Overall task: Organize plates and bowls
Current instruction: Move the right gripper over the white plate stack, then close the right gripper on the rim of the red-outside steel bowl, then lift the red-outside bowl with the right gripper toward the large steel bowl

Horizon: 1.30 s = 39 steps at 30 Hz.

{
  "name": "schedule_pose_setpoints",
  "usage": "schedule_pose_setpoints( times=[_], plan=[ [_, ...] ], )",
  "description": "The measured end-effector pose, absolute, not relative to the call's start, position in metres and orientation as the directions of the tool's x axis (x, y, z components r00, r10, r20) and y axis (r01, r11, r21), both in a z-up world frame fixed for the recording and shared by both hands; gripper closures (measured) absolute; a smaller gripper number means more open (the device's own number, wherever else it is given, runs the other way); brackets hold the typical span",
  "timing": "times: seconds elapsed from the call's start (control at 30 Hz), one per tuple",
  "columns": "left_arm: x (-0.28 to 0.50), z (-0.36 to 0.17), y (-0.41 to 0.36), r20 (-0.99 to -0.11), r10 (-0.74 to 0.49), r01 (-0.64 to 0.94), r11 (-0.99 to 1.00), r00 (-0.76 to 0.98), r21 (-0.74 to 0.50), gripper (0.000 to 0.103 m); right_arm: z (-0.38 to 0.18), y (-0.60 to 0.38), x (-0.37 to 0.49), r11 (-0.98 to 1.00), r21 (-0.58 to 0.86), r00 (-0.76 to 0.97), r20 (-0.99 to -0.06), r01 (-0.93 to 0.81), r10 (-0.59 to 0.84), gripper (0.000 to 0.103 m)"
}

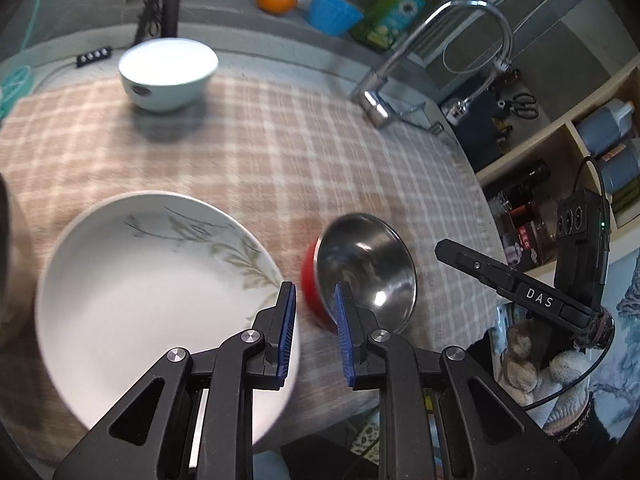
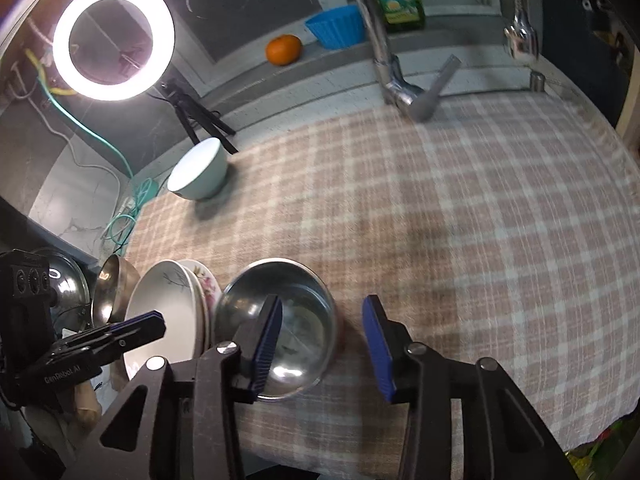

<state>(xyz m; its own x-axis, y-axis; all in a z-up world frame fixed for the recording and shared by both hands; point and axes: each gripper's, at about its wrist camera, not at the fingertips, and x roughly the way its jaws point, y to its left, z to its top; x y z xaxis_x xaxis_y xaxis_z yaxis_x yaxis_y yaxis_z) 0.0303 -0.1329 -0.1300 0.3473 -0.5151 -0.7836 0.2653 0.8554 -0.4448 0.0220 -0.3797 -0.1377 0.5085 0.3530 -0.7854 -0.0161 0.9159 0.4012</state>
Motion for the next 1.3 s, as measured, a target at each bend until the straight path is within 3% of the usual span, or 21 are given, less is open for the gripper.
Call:
schedule_pose_setpoints(
  times=[0.37,1.3],
  plan=[
    [0.04,-0.15,-0.15,-0.811,-0.499,0.226,0.865,0.304,-0.448,0.088,-0.164,-0.387,0.024,0.89,0.457,0.45,-0.795,0.001,0.407,0.081],
    [0.047,-0.161,-0.164,-0.834,-0.466,0.245,0.881,0.294,-0.406,0.095,-0.185,-0.379,0.037,0.873,0.488,0.381,-0.808,0.005,0.449,0.094]
  ],
)
